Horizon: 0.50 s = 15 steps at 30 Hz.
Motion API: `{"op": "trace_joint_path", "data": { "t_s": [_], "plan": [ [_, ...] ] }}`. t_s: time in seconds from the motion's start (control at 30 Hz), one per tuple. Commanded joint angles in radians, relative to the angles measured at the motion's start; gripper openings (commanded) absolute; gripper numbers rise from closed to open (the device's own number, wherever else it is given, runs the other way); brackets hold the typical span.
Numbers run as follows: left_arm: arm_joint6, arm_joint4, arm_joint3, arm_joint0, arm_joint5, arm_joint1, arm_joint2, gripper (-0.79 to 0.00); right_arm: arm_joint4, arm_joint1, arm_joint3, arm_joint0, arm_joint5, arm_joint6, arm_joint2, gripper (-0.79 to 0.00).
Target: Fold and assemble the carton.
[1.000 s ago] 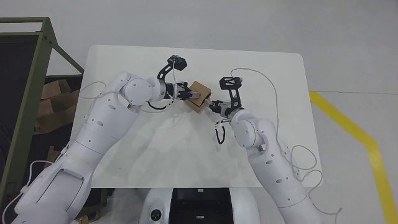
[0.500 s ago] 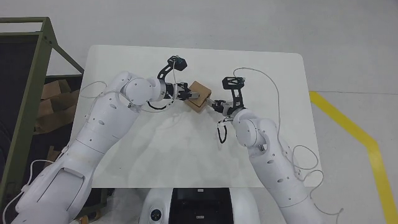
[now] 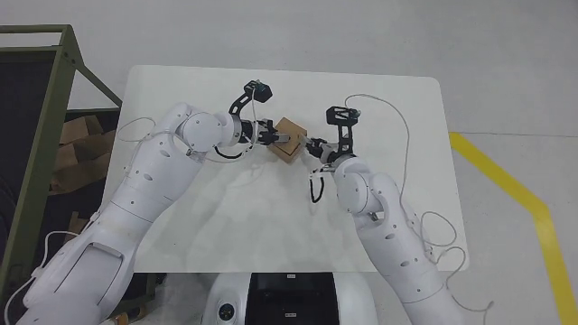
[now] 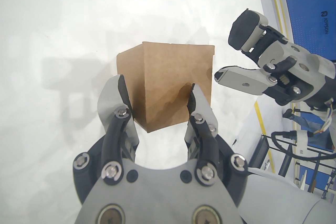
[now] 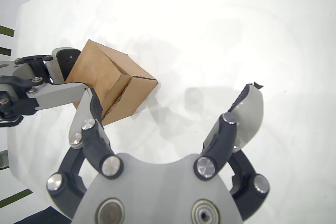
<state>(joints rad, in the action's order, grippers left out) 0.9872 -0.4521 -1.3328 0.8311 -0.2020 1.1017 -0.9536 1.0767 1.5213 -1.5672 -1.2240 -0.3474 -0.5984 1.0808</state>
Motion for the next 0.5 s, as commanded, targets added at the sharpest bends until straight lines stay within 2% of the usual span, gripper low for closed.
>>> {"op": "trace_joint_path", "data": {
  "t_s": [0.0, 0.17, 0.47],
  "plan": [
    [0.0, 0.001, 0.0, 0.0, 0.001, 0.0, 0.0, -0.345, 0.011, 0.004, 0.015, 0.012, -0.035, 0.007, -0.01, 0.0],
    [-0.003, -0.001, -0.001, 0.001, 0.003, 0.001, -0.002, -0.348, 0.034, 0.011, 0.05, 0.037, -0.096, -0.001, -0.03, 0.0],
    [0.001, -0.002, -0.002, 0.002, 0.002, 0.002, -0.002, -0.348, 0.038, 0.015, 0.082, 0.052, -0.099, -0.017, -0.034, 0.0]
  ]
}}
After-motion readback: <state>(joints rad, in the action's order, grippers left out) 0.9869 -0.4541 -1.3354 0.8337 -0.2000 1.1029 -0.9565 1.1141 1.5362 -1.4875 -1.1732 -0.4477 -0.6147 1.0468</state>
